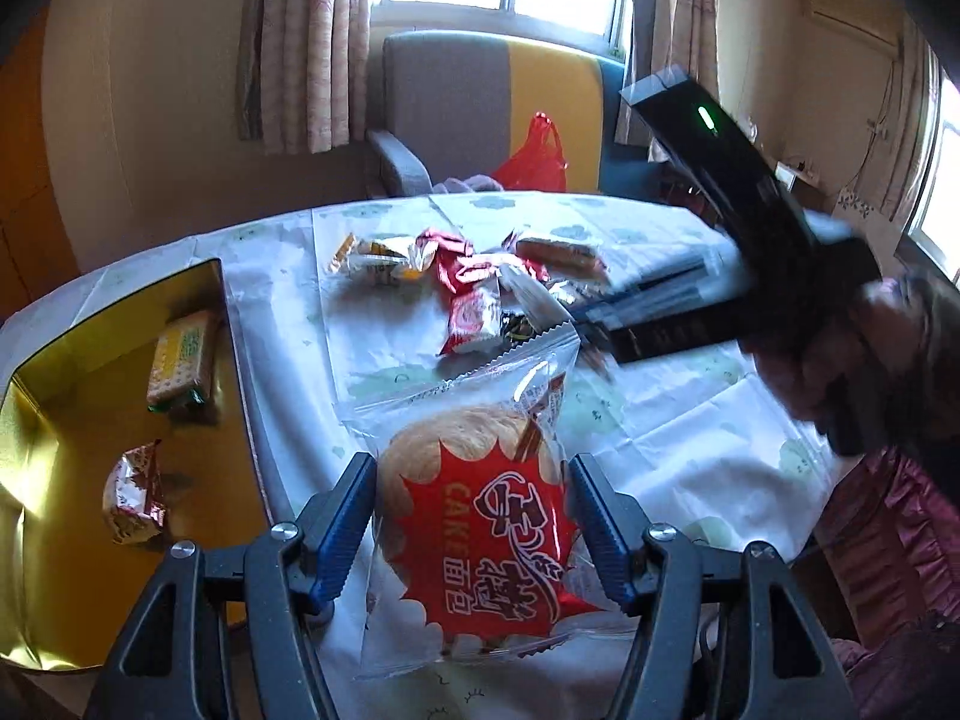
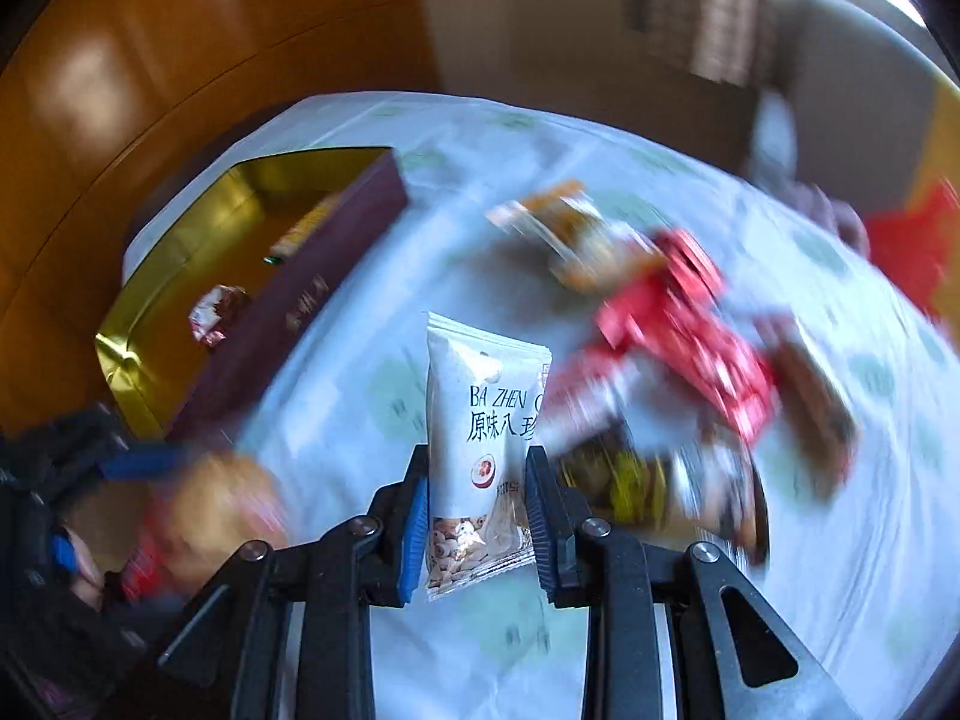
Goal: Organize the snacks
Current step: 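Lower the cake bag into the tin and open the left tool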
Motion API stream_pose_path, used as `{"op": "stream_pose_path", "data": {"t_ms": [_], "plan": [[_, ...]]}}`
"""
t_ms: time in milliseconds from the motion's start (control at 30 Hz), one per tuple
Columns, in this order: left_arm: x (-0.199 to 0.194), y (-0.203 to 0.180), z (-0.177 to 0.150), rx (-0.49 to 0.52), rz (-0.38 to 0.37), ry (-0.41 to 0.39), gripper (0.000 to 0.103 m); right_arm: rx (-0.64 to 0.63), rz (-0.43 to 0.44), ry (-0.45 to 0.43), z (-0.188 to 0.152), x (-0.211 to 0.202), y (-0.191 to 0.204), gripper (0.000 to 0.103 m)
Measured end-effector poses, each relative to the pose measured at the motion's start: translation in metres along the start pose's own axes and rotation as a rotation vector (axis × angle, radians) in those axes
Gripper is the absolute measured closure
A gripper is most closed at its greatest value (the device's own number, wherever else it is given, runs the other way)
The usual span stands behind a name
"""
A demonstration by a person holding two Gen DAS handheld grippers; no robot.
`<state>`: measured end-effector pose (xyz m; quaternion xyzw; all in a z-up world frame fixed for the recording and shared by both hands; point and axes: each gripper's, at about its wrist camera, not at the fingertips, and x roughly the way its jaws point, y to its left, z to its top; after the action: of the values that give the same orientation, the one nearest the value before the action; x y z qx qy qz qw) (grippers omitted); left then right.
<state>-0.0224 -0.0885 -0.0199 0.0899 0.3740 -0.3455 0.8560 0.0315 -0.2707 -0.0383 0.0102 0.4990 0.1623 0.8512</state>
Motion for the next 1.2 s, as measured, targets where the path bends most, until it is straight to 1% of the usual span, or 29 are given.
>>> {"op": "stream_pose_path", "data": {"t_ms": [100,200,300,367,433,500,533,700,733,833,900,967,1000,1033,1100,1200], "plan": [[-0.019,0.011,0.008,-0.054,-0.017,-0.033,0.037,0.077,0.003,-0.012,-0.026,-0.010,-0.006,0.074],[-0.041,0.030,0.018,-0.101,0.005,-0.080,0.037,0.097,0.009,-0.018,-0.041,-0.006,0.002,0.074],[-0.061,0.057,0.031,-0.145,0.070,-0.125,0.037,0.082,-0.004,-0.019,-0.049,0.002,0.018,0.074],[-0.069,0.080,0.038,-0.174,0.150,-0.143,0.037,0.065,-0.015,-0.025,-0.051,0.007,0.028,0.074],[-0.069,0.109,0.044,-0.219,0.235,-0.126,0.037,0.053,-0.018,-0.025,-0.051,0.013,0.036,0.073],[-0.063,0.136,0.047,-0.268,0.289,-0.104,0.037,0.032,-0.041,-0.025,-0.050,0.020,0.043,0.073],[-0.057,0.153,0.050,-0.305,0.312,-0.081,0.037,0.028,-0.046,-0.025,-0.050,0.022,0.045,0.073],[-0.022,0.215,0.056,-0.446,0.348,0.006,0.037,0.022,-0.050,-0.026,-0.049,0.028,0.047,0.073],[-0.013,0.225,0.058,-0.465,0.346,0.021,0.037,0.021,-0.050,-0.025,-0.049,0.029,0.046,0.073],[0.014,0.242,0.064,-0.509,0.356,0.054,0.037,0.021,-0.050,-0.025,-0.049,0.029,0.047,0.073],[0.030,0.246,0.069,-0.489,0.346,0.074,0.036,0.026,-0.048,-0.026,-0.049,0.029,0.047,0.073],[0.045,0.250,0.070,-0.504,0.356,0.107,0.036,0.031,-0.045,-0.027,-0.049,0.029,0.046,0.073],[0.049,0.251,0.070,-0.511,0.350,0.113,0.035,0.032,-0.045,-0.026,-0.050,0.030,0.046,0.073],[0.050,0.251,0.070,-0.518,0.353,0.108,0.034,0.033,-0.046,-0.026,-0.050,0.030,0.047,0.072],[0.042,0.250,0.067,-0.533,0.378,0.086,0.023,0.035,-0.048,-0.028,-0.050,0.030,0.047,0.072],[0.026,0.240,0.060,-0.552,0.418,0.062,0.023,0.047,-0.047,-0.033,-0.051,0.032,0.047,0.071]]}}
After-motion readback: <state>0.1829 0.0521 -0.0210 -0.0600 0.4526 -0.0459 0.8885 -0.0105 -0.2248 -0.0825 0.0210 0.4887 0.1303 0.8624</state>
